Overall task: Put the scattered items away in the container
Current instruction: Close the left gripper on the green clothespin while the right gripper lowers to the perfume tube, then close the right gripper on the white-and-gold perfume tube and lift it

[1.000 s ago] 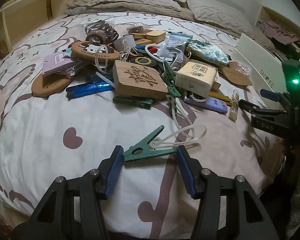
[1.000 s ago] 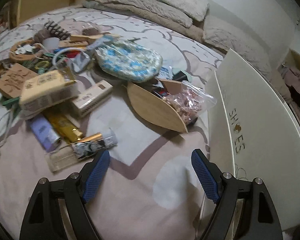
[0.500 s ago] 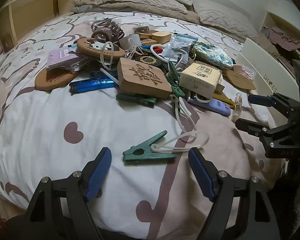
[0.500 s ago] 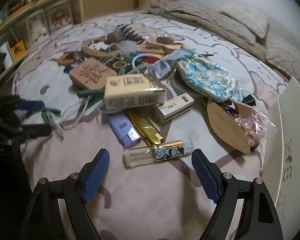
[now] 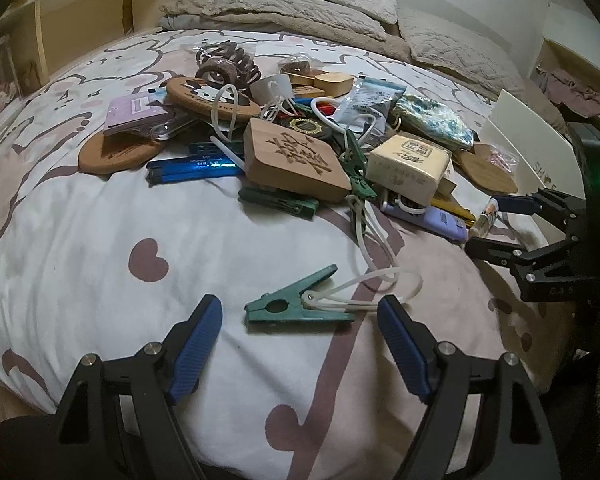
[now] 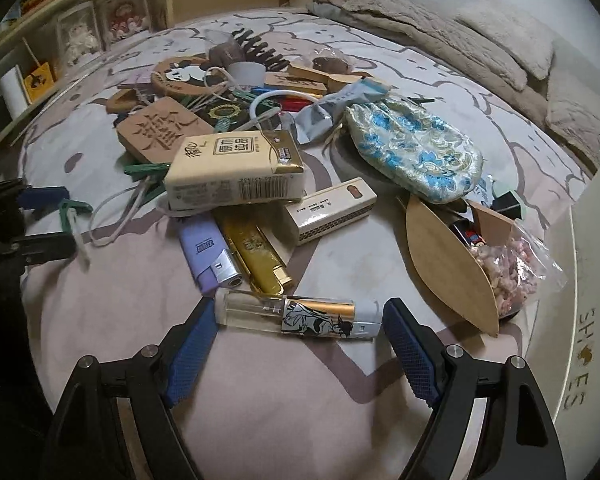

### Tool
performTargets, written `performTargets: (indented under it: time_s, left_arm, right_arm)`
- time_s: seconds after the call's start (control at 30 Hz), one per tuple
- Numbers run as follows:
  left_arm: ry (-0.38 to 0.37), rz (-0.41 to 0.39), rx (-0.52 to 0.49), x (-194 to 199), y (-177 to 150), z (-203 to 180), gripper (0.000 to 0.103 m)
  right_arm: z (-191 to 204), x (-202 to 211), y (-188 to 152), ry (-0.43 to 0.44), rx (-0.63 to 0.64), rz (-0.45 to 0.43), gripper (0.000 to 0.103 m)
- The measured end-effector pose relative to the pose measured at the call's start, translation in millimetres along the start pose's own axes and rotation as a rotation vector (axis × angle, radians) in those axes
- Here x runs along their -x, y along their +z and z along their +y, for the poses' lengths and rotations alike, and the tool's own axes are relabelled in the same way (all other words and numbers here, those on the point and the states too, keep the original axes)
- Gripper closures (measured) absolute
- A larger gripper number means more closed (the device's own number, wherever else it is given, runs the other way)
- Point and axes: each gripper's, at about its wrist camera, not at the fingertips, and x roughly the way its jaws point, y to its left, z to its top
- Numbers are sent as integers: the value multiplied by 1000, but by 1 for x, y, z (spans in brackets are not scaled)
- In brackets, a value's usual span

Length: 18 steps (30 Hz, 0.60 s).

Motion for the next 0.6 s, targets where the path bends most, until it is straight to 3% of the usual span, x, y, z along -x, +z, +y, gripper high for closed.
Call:
performTargets:
  time_s: [0.23, 0.53, 0.6]
  left_arm:
    - [25, -17, 12, -1, -2, -3, 23]
    - [43, -31, -8, -3, -4, -8, 23]
    - [43, -33, -10, -2, -4, -7, 28]
  right_arm:
    - [-4, 2, -5, -17, -117, 22, 23]
    - [1, 7, -5, -86, -149, 0, 24]
    - [1, 8, -5, -88, -154, -2, 24]
